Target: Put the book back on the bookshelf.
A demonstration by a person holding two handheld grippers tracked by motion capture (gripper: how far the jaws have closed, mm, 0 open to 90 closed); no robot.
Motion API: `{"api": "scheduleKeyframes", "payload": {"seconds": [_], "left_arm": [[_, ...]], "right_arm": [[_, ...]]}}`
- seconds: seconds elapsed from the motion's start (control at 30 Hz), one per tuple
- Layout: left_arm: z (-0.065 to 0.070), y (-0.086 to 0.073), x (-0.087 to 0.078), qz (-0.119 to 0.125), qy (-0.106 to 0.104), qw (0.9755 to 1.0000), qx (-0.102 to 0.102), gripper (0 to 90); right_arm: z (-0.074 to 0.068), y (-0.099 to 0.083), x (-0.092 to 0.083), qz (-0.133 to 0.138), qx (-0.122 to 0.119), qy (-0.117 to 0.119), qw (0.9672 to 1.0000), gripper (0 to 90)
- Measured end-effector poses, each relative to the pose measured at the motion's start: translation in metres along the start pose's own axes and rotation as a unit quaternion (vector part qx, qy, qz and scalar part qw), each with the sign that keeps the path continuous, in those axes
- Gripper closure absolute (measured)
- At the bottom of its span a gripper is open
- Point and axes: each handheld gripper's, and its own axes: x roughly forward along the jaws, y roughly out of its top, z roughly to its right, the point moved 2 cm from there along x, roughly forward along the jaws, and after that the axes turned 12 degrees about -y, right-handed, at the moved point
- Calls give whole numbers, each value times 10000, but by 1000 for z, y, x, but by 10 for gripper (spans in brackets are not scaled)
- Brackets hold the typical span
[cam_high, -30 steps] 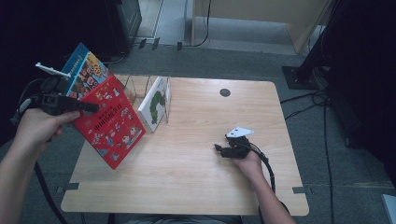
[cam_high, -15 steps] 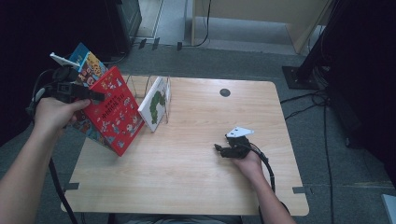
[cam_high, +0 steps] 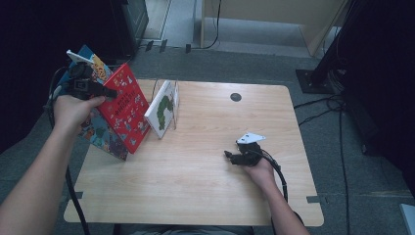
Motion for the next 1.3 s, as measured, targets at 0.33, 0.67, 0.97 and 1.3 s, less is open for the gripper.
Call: {"api": "scheduleKeyframes", "payload": {"seconds": [0.33, 0.67, 0.97, 1.3], "left_arm": [[-2, 5, 12, -96, 18, 9999, 53, 790], [0, 10, 18, -906, -40, 9958, 140, 763], [6, 15, 28, -1351, 26, 9905, 270, 766], [-8, 27, 22, -841, 12, 9963, -168, 797]], "right_arm": [[0, 0, 0, -7, 3, -10, 10000, 310], [-1, 0, 0, -12, 24, -44, 10000, 313], [-1, 0, 0, -11, 29, -47, 10000, 314], [-1, 0, -1, -14, 47, -47, 10000, 314]]}}
